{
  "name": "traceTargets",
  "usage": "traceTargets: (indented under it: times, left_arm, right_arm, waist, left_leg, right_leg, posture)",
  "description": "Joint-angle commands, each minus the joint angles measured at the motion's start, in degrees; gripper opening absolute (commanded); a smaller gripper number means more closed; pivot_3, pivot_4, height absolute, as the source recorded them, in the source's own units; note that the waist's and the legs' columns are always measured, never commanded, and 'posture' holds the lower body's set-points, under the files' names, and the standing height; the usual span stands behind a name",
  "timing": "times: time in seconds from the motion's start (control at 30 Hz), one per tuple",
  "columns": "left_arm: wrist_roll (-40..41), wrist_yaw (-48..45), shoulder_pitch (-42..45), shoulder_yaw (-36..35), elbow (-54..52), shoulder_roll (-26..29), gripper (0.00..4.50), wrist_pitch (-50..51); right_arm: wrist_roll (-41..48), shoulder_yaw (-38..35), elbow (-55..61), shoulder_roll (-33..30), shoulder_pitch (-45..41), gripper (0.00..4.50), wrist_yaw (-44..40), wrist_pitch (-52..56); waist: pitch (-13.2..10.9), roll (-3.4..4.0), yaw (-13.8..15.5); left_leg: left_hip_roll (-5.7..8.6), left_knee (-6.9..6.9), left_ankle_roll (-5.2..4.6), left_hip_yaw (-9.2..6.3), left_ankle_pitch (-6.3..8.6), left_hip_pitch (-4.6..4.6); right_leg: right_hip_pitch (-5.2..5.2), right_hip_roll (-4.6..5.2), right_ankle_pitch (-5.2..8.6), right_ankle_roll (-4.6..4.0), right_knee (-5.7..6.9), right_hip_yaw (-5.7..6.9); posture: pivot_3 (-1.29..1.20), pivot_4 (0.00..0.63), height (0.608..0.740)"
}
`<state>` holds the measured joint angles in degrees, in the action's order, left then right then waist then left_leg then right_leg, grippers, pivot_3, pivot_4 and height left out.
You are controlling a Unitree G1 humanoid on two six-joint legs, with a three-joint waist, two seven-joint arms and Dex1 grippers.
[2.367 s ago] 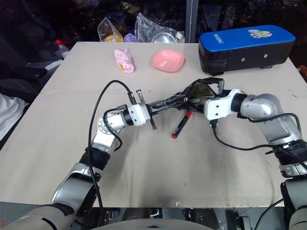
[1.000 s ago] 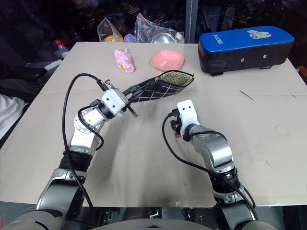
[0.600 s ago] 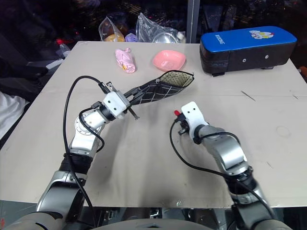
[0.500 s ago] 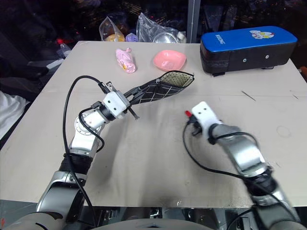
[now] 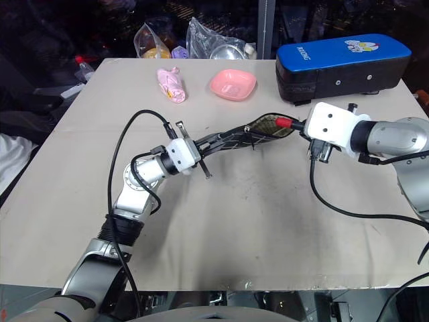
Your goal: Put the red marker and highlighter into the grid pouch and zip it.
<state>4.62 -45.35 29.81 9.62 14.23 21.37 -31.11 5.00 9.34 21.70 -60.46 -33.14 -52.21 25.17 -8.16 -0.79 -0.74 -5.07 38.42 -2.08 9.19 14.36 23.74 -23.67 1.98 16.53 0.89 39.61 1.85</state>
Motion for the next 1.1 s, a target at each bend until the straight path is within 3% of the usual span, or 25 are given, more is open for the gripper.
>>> traceTargets:
  times: [0.03, 0.23, 0.33, 0.5, 0.53, 0.67, 0.77, 0.97, 1.1]
  left_arm:
    - [1.06, -0.57, 1.84, 0.18, -1.10, -0.75, 0.00, -1.97]
    - [1.53, -2.36, 1.85, 1.21, -1.56, -1.70, 0.00, -2.90]
    - [1.75, -2.75, 1.66, 1.30, -1.63, -1.72, 0.00, -3.03]
    - [1.62, -2.71, 1.04, 1.11, -1.28, -1.60, 0.00, -3.22]
    - [1.59, -2.57, 0.93, 1.04, -1.20, -1.62, 0.00, -3.11]
    - [1.00, -2.13, 0.40, 1.07, -0.85, -1.59, 0.00, -3.05]
    - [0.60, -1.65, 0.31, 0.98, -0.28, -1.46, 0.00, -2.95]
    - [0.50, -1.39, 0.32, 1.07, 0.45, -1.38, 0.00, -3.27]
    - [0.44, -1.43, 0.60, 1.41, 1.20, -1.90, 0.00, -3.56]
  right_arm:
    - [-4.70, 2.36, -3.17, 0.52, -2.63, 0.27, -1.88, -6.69]
    - [-12.10, 8.66, -13.31, 6.54, -7.73, 0.27, -3.01, -24.13]
    - [-11.22, 9.30, -17.32, 9.72, -9.12, 0.27, -4.71, -33.77]
    - [-7.87, 6.70, -22.32, 15.29, -8.94, 0.27, -3.46, -39.64]
    - [-6.80, 6.22, -22.66, 15.94, -8.72, 1.31, -3.96, -39.05]
    - [-4.73, 3.17, -22.22, 16.54, -6.98, 3.16, -2.71, -37.28]
    - [0.98, -3.12, -19.79, 12.58, -3.67, 4.46, -5.05, -30.85]
    - [13.40, -14.14, -10.59, 8.00, 1.92, 4.46, -3.98, -10.68]
    - [31.15, -23.15, 2.16, 11.99, 4.25, 4.46, 6.15, 10.59]
  waist:
    - [0.00, 0.00, 0.07]
    - [-0.01, 0.01, -0.06]
    - [-0.04, 0.04, -0.03]
    - [-0.05, 0.03, 0.09]
    - [-0.05, 0.03, 0.10]
    - [-0.06, 0.04, 0.33]
    - [-0.06, 0.04, 0.61]
    - [-0.06, 0.05, 0.71]
    - [-0.06, 0.05, 0.02]
  left_leg:
    - [0.00, 0.00, 0.00, 0.00, 0.00, 0.00]
    - [0.02, 0.02, 0.01, 0.07, -0.01, -0.03]
    - [0.01, 0.01, 0.02, 0.09, -0.01, -0.05]
    - [0.00, 0.06, 0.02, 0.11, -0.01, -0.04]
    - [0.00, 0.07, 0.02, 0.12, -0.01, -0.04]
    - [-0.02, 0.09, 0.02, 0.10, -0.01, -0.03]
    - [-0.02, 0.09, 0.02, 0.08, -0.01, -0.01]
    - [-0.01, 0.09, 0.02, 0.05, -0.01, -0.03]
    - [-0.11, 0.07, 0.02, -0.02, -0.01, -0.03]
  right_leg:
    - [0.00, 0.00, 0.00, 0.00, -0.01, 0.01]
    - [-0.01, -0.01, 0.00, 0.00, 0.02, 0.06]
    - [-0.02, -0.04, 0.00, 0.00, 0.04, 0.06]
    - [-0.01, -0.02, 0.00, 0.00, 0.05, 0.09]
    - [-0.01, -0.02, 0.00, 0.00, 0.07, 0.07]
    - [-0.01, -0.01, 0.00, 0.00, 0.09, 0.09]
    - [-0.01, 0.01, 0.00, 0.00, 0.09, 0.10]
    - [0.00, 0.00, -0.01, -0.01, 0.10, 0.08]
    - [0.00, 0.00, -0.01, -0.02, 0.15, -0.13]
  posture:
    - [0.00, 0.150, 0.740]
    - [0.00, 0.150, 0.740]
    - [0.00, 0.150, 0.740]
    - [0.00, 0.150, 0.740]
    - [0.00, 0.150, 0.740]
    - [0.00, 0.150, 0.740]
    - [0.00, 0.150, 0.740]
    - [0.00, 0.150, 0.740]
    - [0.00, 0.150, 0.740]
